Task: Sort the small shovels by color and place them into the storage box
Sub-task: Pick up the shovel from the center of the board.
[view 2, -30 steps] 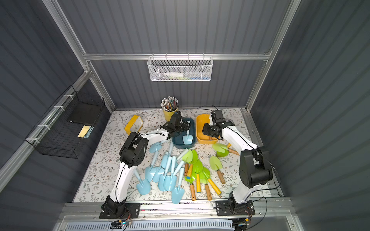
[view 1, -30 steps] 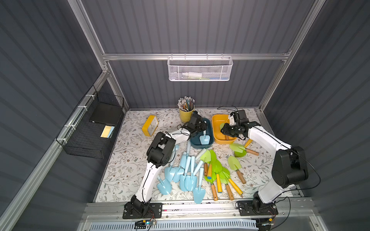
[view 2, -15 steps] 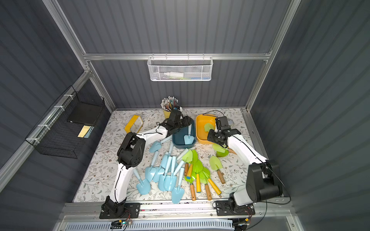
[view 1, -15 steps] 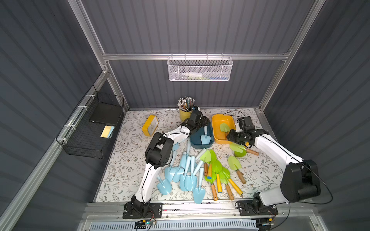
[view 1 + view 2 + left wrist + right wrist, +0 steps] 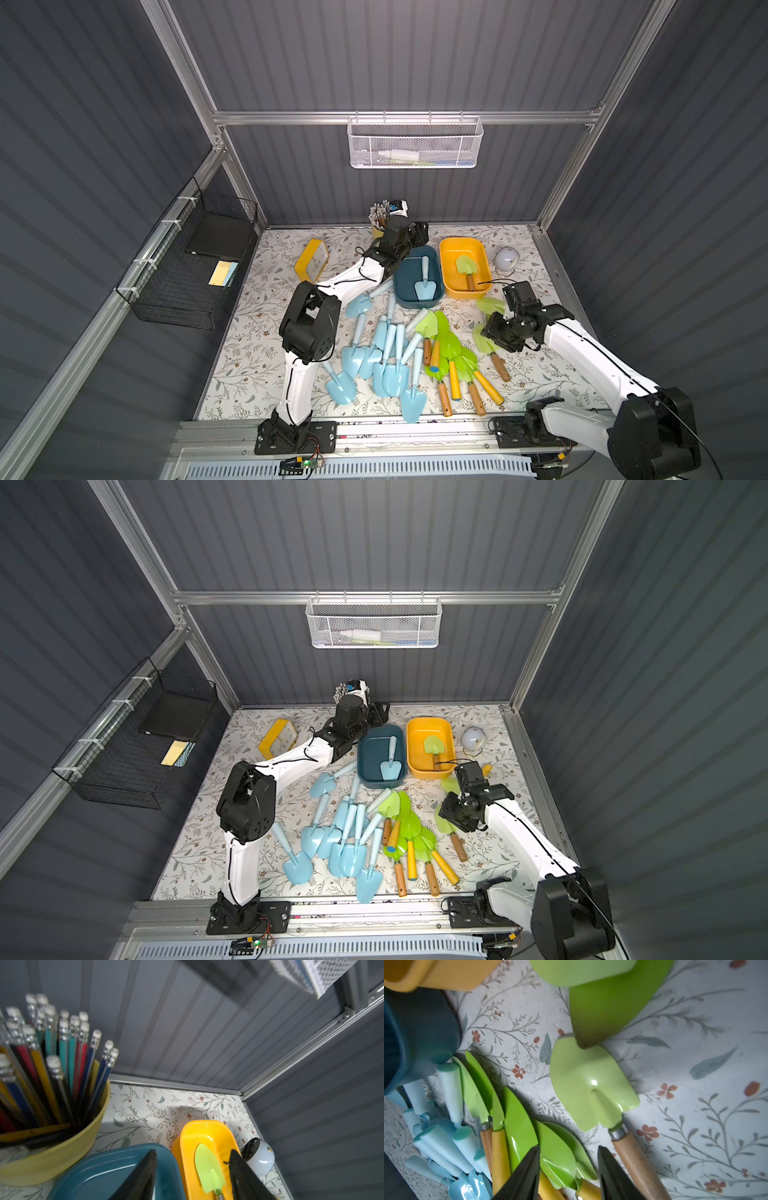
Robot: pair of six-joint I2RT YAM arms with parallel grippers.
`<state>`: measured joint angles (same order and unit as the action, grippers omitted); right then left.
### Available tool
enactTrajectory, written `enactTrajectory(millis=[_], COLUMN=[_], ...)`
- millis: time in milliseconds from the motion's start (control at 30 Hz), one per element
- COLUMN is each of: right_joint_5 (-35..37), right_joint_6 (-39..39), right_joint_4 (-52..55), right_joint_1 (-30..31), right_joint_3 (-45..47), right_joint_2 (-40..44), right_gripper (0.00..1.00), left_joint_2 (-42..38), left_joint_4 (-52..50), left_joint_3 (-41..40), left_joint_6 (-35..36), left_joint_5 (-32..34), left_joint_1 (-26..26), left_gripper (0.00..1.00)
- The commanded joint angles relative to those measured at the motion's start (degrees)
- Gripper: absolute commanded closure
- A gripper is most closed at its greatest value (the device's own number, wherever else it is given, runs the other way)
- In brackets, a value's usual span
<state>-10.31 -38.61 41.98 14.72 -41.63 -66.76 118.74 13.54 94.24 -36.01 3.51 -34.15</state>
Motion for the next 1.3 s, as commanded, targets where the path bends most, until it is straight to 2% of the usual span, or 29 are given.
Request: enactTrajectory(millis=[0, 100, 267, 367, 567, 900, 967, 1100, 1267], right_joint_5=[-2.4, -6.6, -6.6, -6.0, -1.9, -0.3, 0.0, 1.0, 1.5], right_joint_6=[-2.0, -0.7, -2.6, -4.4, -6.1, -7.1, -7.0, -7.4, -8.3], right_joint_4=[2.3, 1.9, 4.7, 6.1, 7.4, 3.5, 2.7, 0.6, -3.3], right_joint_1=[0.4, 4.0, 12.1, 14.5, 16.2, 19.4, 19.5, 19.4, 19.3], right_joint_3=[1.4, 1.5, 2.7, 4.4, 6.6, 9.1, 9.1, 9.2, 9.4], right_joint_2=[-0.8, -1.4, -1.2, 0.9, 3.3, -0.3, -1.1, -2.4, -6.2], right_gripper=[0.51, 0.51, 0.51, 0.51, 0.51, 0.52, 0.54, 0.65, 0.67], left_joint_2=[-1.2, -1.6, -1.8, -1.6, -1.4, -2.8, -3.0, -3.0, -2.8], left_joint_4=[0.3, 0.3, -0.2, -0.4, 0.2, 1.0, 1.2, 1.3, 1.3], left_joint_3=[-1.5, -2.4, -3.4, -3.7, -4.1, -6.2, -6.6, -6.7, -6.4], left_joint_6=[1.1, 1.1, 1.5, 1.4, 0.6, -0.4, -0.6, -0.7, -1.0], left_joint_5=[-0.3, -0.3, -0.2, -0.8, -2.0, -2.2, -2.3, -2.3, -2.3], left_joint_1=[-0.1, -0.1, -0.1, -0.1, -0.1, -0.1, -0.1, -0.1, -0.1], left_gripper=[0.42, 0.41, 0.41, 0.41, 0.41, 0.41, 0.41, 0.41, 0.41])
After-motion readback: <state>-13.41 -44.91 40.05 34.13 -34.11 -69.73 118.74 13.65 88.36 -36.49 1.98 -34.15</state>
